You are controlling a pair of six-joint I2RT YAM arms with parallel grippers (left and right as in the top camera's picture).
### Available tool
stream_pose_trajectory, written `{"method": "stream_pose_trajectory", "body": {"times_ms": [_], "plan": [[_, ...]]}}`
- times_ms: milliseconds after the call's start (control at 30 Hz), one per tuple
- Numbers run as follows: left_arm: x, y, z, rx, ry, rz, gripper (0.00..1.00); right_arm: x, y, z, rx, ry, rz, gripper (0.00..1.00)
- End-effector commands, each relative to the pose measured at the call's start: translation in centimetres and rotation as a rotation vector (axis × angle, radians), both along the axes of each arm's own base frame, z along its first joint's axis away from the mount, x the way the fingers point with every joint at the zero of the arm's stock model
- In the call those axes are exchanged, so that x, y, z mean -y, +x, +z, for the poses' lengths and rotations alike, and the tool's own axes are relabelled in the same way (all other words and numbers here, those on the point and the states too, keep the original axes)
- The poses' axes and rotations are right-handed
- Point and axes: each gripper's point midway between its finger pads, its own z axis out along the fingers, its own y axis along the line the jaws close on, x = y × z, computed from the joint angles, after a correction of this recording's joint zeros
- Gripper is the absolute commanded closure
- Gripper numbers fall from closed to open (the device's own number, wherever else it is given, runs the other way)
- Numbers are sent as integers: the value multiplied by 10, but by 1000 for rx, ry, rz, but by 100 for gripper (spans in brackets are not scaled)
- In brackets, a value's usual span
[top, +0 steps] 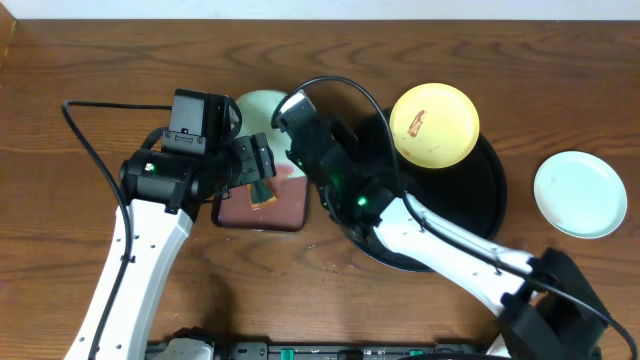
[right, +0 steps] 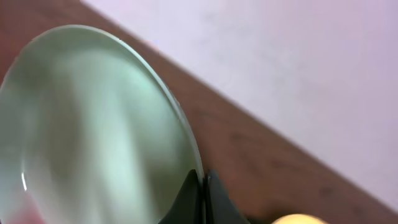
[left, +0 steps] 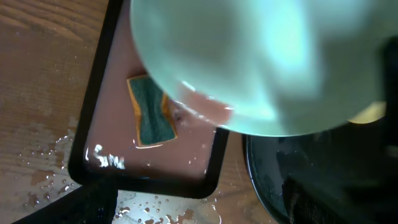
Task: Clean dirty plates on tray and stack at the side
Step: 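Lift the pale green plate by its rim with the right gripper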
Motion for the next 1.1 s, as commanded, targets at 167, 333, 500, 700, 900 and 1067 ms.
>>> {"method": "stream_pose_trajectory", "body": {"times_ms": [167, 333, 500, 700, 900, 1067], "plan": [[1, 2, 7, 16, -5, -6, 14, 15, -9, 48, 166, -97, -112, 99], [1, 2, 7, 16, -5, -6, 14, 10, -17, 60, 214, -102, -132, 99], [1, 2, 7, 16, -5, -6, 14, 5, -21, 68, 247, -125, -123, 99], [1, 2, 7, 16, -5, -6, 14, 3, -23, 72, 262, -123, -123, 99], [1, 2, 7, 16, -5, -6, 14, 4, -23, 72, 262, -124, -126, 99], [1, 2, 7, 16, -5, -6, 14, 4, -23, 72, 262, -124, -126, 99]]}}
